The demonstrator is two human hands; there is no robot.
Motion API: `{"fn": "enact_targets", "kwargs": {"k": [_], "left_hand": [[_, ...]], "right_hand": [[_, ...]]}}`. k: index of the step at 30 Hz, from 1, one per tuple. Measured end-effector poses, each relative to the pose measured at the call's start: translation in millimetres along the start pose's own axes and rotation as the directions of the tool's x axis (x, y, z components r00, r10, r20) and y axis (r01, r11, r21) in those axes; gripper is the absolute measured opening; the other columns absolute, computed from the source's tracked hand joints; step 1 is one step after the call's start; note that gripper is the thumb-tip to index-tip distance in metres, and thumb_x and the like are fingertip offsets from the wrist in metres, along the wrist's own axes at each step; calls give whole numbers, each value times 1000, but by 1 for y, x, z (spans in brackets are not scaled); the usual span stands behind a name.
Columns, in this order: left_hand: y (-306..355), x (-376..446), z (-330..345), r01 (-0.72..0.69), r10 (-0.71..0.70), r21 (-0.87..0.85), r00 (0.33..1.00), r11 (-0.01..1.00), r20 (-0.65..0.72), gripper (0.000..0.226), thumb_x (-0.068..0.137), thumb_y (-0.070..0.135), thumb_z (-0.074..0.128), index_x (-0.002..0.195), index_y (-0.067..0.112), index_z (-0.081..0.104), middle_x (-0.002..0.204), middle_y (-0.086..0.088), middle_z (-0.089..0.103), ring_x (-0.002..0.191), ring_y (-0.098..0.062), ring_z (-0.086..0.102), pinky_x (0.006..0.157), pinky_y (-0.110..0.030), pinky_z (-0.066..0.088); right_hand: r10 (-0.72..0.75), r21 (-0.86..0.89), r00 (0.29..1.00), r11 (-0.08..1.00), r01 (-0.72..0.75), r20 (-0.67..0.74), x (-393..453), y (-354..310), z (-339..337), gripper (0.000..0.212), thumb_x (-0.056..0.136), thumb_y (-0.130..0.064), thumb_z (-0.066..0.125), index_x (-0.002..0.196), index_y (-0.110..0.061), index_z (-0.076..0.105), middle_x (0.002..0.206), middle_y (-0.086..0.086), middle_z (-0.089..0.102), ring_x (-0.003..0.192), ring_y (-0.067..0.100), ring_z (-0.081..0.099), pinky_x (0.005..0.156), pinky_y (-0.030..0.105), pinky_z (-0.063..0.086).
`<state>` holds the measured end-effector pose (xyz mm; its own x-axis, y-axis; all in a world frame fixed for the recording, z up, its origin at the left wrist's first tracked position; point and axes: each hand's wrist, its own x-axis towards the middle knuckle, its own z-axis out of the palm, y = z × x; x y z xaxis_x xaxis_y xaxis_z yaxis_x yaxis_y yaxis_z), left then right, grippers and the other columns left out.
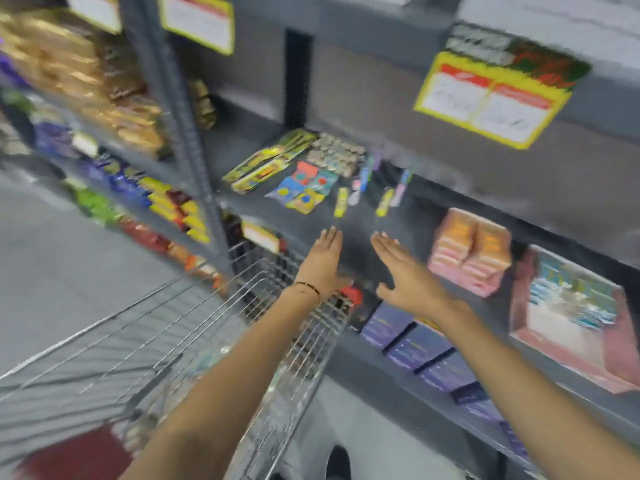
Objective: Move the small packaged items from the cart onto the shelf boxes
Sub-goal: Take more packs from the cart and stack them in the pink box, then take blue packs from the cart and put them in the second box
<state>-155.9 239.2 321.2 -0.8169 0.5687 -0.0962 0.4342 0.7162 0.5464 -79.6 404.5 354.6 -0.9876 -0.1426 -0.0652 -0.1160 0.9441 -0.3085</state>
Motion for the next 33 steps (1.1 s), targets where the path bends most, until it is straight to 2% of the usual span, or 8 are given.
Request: {"fn": "enact_targets", "kwargs": {"k": [6, 10, 13, 18, 22, 26, 29, 33], "left_hand": [[-134, -97, 38, 365, -365, 4, 930, 931, 48, 91, 88, 28, 64, 147, 4, -1, 159, -13, -2, 147, -25, -2, 122, -35, 10], [-203, -151, 98, 585, -574, -68, 808, 808, 132, 94, 87, 35, 62, 147, 2, -2, 159, -15, -2, 147, -27, 1, 122, -35, 7], [-241, -167, 141, 710, -693, -123, 704, 694, 153, 96, 87, 41, 60, 147, 2, -2, 158, -16, -3, 147, -28, -1, 121, -35, 5], [-289, -144, 186, 815, -827, -243, 557, 526, 78, 95, 82, 38, 68, 146, -1, 8, 157, -19, 10, 146, -30, 9, 119, -36, 13], [-319, -113, 209, 825, -858, -298, 513, 481, 35, 98, 75, 32, 76, 144, -3, 16, 154, -21, 18, 143, -32, 15, 121, -37, 16], [-334, -91, 225, 833, -869, -319, 491, 453, 50, 109, 72, 28, 79, 146, -3, 4, 157, -20, 6, 146, -30, 5, 121, -35, 10], [-335, -89, 226, 831, -881, -330, 473, 448, -5, 108, 69, 24, 82, 144, -5, 11, 154, -22, 18, 144, -32, 15, 120, -36, 16], [-326, -96, 207, 800, -833, -263, 553, 539, -27, 90, 73, 12, 78, 141, -4, 21, 147, -20, 31, 138, -32, 26, 119, -34, 21]], "right_hand": [[-273, -37, 907, 953, 300, 321, 54, -80, 109, 77, 86, -12, 54, 149, -9, 9, 161, 6, 5, 148, 15, 2, 114, 17, -5], [-299, -55, 770, 917, 396, 564, 83, -99, 196, 79, 91, -21, 56, 150, -13, 4, 161, 3, 1, 148, 16, 1, 118, 26, 0], [-213, -69, 720, 938, 341, 661, 100, -97, 258, 81, 91, -25, 59, 149, -11, 5, 161, 8, 2, 148, 22, 6, 120, 39, 20], [51, -90, 801, 996, 4, 596, 121, -91, 344, 81, 93, -31, 56, 147, 0, 6, 158, 21, 4, 147, 32, 4, 120, 41, 11], [205, -79, 843, 978, -191, 498, 132, -88, 393, 94, 88, -43, 59, 144, 9, 4, 155, 29, 7, 145, 39, 6, 121, 42, 7], [166, -230, 887, 971, -70, 430, 136, -86, 417, 99, 86, -54, 54, 141, 15, 9, 151, 34, 17, 143, 42, 15, 120, 45, 10], [111, -245, 918, 969, -16, 382, 132, -90, 420, 97, 86, -52, 57, 140, 15, 13, 149, 34, 24, 140, 41, 24, 119, 45, 17], [91, -220, 922, 976, -7, 377, 142, -91, 392, 95, 82, -50, 63, 141, 9, 18, 143, 26, 36, 131, 35, 36, 113, 39, 29]]}}
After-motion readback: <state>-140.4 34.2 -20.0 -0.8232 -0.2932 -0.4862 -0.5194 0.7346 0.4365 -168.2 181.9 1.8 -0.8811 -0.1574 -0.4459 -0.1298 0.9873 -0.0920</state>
